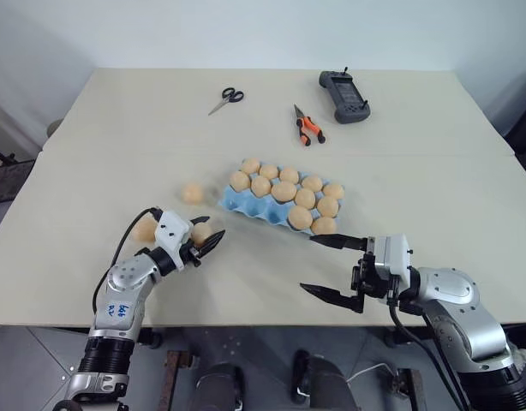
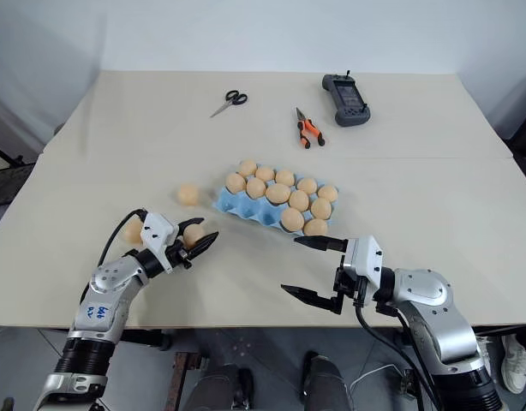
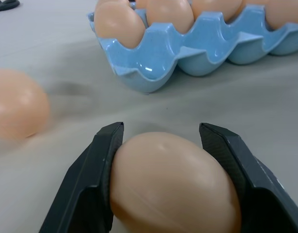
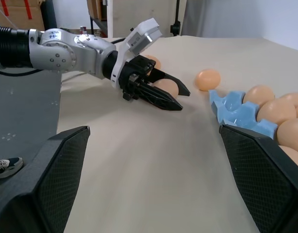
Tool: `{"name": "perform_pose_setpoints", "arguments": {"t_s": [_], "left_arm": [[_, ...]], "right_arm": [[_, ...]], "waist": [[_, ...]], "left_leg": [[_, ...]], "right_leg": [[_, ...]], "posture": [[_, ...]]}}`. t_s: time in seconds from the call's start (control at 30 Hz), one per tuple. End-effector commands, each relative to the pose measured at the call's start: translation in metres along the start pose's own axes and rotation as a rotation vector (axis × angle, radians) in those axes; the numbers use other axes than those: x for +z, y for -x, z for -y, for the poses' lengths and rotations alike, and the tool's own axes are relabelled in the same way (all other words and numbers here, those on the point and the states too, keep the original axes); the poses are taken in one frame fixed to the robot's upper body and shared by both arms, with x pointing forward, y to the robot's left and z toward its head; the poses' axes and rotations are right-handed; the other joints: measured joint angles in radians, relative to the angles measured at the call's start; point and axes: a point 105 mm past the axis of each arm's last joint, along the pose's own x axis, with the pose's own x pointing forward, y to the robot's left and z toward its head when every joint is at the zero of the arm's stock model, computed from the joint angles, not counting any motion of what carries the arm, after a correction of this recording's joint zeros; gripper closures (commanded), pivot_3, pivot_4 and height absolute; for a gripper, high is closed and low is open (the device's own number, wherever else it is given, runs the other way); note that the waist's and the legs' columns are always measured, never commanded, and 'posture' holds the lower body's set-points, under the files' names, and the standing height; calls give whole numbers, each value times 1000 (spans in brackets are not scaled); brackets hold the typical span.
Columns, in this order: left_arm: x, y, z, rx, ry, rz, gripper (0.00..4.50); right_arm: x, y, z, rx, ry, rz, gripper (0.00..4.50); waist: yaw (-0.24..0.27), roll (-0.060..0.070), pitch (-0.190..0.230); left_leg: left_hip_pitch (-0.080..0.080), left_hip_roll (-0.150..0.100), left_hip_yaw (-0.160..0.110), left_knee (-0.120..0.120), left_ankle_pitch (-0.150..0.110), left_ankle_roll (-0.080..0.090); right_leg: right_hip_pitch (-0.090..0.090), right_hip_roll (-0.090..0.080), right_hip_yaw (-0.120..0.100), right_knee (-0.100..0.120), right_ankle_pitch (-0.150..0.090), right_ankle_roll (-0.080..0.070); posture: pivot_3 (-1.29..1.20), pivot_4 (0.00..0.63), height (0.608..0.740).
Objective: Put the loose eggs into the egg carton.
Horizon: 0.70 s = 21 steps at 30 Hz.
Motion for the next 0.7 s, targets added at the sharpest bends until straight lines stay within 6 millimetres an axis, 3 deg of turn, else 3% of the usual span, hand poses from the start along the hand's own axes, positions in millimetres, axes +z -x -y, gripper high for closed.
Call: {"name": "perform_pose_setpoints", "arguments": {"t_s": [0.03, 0.37, 0.6, 0.7], "left_arm": [[53, -18, 19, -198, -56, 131, 2284], [74, -89, 53, -415, -58, 114, 2284], [84, -110, 52, -430, -70, 155, 2284], [85, -112, 55, -452, -65, 163, 1412]], "right_arm": [[12, 1, 0, -13, 43, 21, 0], [13, -1, 2, -55, 57, 23, 0], [15, -1, -1, -91, 56, 29, 0], [15, -2, -2, -98, 53, 33, 0]], "waist": [[8, 0, 0], [0, 0, 0], [1, 0, 0], [1, -1, 0]], "left_leg": [[0, 0, 0, 0, 0, 0], [-2, -1, 1, 2, 1, 0], [-2, -1, 1, 2, 1, 1], [-2, -1, 1, 3, 1, 1]], "right_leg": [[0, 0, 0, 0, 0, 0], [0, 2, 0, -1, 1, 1], [0, 2, 0, -2, 1, 1], [0, 2, 0, -2, 1, 1]], "posture": [[0, 150, 740], [0, 150, 740], [0, 150, 740], [0, 150, 740]]}}
